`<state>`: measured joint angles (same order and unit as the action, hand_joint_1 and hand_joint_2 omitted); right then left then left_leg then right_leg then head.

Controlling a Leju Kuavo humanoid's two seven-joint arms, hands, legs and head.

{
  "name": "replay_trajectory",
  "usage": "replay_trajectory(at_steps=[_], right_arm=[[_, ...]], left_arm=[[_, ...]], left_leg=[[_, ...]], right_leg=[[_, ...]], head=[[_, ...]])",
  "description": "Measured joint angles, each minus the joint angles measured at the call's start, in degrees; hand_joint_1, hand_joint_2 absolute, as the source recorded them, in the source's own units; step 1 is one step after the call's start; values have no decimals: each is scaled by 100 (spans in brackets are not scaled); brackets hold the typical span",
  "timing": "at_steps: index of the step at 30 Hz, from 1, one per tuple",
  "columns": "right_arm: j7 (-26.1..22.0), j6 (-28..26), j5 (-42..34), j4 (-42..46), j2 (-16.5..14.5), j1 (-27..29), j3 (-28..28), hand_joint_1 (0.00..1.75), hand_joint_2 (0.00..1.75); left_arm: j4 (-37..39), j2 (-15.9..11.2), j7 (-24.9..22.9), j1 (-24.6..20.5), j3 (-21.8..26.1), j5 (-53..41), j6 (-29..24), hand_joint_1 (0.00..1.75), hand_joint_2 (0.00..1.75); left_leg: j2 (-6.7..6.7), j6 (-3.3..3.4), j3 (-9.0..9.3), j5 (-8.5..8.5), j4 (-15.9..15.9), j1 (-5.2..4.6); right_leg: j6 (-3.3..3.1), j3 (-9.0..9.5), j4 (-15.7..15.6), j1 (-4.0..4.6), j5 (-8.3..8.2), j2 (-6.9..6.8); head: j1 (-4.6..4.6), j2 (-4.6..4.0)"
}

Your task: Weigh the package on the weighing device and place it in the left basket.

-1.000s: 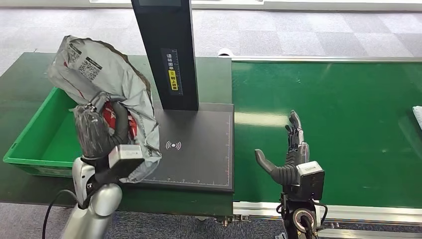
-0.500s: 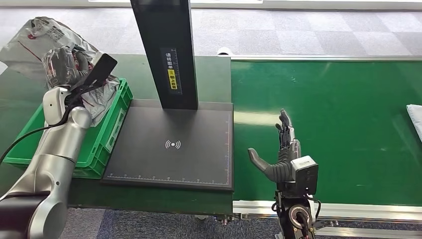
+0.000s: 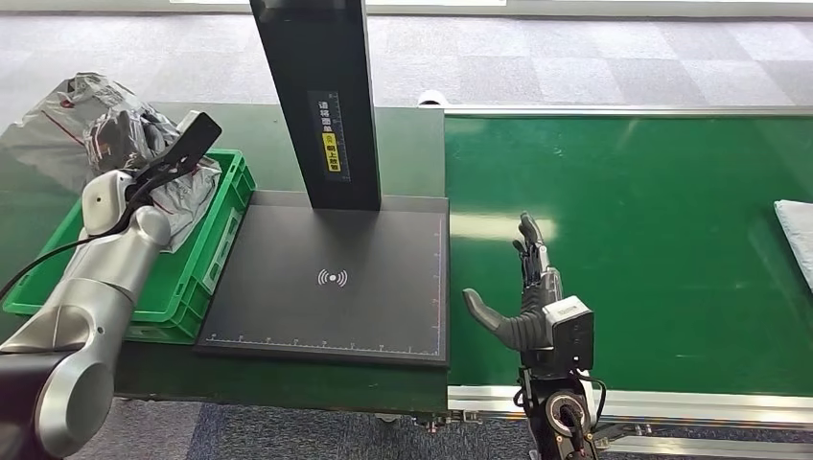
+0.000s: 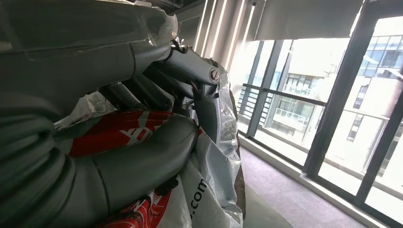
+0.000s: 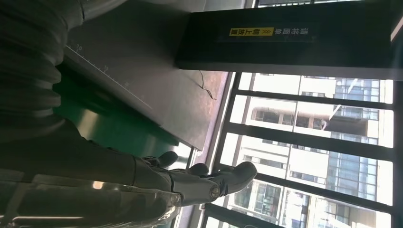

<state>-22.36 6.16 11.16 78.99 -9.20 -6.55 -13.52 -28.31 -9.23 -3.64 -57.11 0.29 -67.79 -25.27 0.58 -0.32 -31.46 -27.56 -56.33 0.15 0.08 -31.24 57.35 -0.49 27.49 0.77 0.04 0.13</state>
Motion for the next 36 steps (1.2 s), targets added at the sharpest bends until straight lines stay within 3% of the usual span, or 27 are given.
replay_trajectory(at_steps=[6,10,21,26,30,33,36], right_arm=[[0,0,-26,-98,33,-27,-94,0,175],[1,-4,-37,-151,38,-50,-116,0,175],[63,-94,-116,-257,43,-61,-155,0,175],[76,-105,-136,-338,48,-84,-189,0,175],[112,-154,-140,-393,48,-87,-209,0,175],[126,-226,-116,-434,48,-76,-207,0,175],[120,-268,-80,-467,56,-51,-202,0,175]], left_arm=[[245,-39,-30,-75,3,-59,-59,175,175],[335,-38,-31,-112,9,-49,-63,0,175],[474,-13,52,-174,90,-18,-204,0,175],[479,-10,481,-169,295,392,-335,0,175],[251,86,1594,-28,618,1515,-429,0,175],[-445,304,2557,442,867,3279,274,0,175],[-1489,546,2790,1197,852,4707,923,0,175]], left_leg=[[1,0,-2,0,0,0],[1,0,-3,0,0,-1],[0,0,-4,0,0,0],[1,0,-4,0,0,0],[1,0,-4,0,0,-1],[-2,1,-3,-1,0,-3],[-7,1,-7,-2,0,-6]], right_leg=[[0,0,0,0,0,0],[0,-1,0,-1,0,0],[0,-4,0,0,0,0],[0,-4,0,0,0,0],[0,-5,0,-1,0,0],[0,-5,-1,-4,0,1],[0,-11,-1,-5,0,4]], head=[[1,0],[1,0],[0,1],[1,0],[0,1],[-1,0],[2,0]])
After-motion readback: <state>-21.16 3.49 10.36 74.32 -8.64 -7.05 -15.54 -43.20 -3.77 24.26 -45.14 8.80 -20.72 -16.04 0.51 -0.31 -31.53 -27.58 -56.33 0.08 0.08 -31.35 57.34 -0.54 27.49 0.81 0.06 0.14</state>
